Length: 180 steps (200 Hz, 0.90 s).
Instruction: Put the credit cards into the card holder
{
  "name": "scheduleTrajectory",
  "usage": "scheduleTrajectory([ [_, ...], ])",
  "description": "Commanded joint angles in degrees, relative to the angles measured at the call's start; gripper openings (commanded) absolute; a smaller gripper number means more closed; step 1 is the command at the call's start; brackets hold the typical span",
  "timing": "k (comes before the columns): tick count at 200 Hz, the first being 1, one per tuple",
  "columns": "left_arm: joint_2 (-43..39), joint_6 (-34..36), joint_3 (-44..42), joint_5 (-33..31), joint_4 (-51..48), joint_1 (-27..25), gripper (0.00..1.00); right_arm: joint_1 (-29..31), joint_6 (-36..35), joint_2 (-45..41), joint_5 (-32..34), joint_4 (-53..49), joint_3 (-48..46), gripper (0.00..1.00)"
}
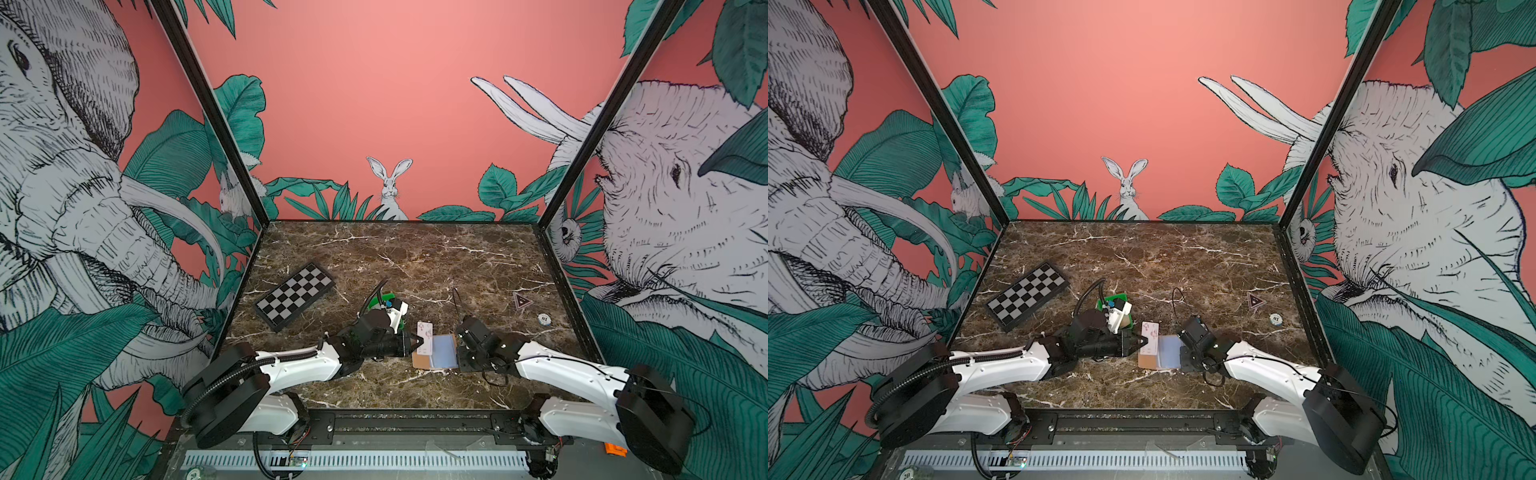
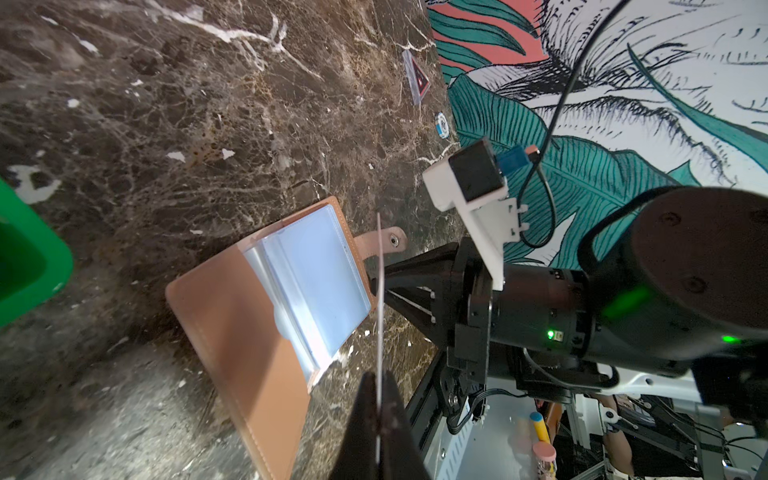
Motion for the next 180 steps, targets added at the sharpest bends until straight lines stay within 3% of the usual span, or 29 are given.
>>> scheduleTrajectory([
  [1, -0.71, 0.21, 0.08, -0.83, 1.01, -0.37, 0.00, -0.14, 0.81, -0.07, -3.65, 4.91, -0.64, 0.15],
  [67, -0.62, 0.25, 0.01, -1.60, 0.35, -0.71, 0.00, -0.17, 0.58, -4.47, -1.51, 3.38, -0.62, 0.14],
  [115, 1.22, -0.75, 0.86, -2.18, 2.19, -1.38, 0.00, -0.13, -1.00, -10.82, -3.63, 5.64, -1.33, 0.16],
  [180, 4.66, -1.46, 4.00, -4.67, -1.18, -2.73, 0.00, -0.17, -1.29, -7.54, -5.28, 7.30, -1.22, 0.17],
])
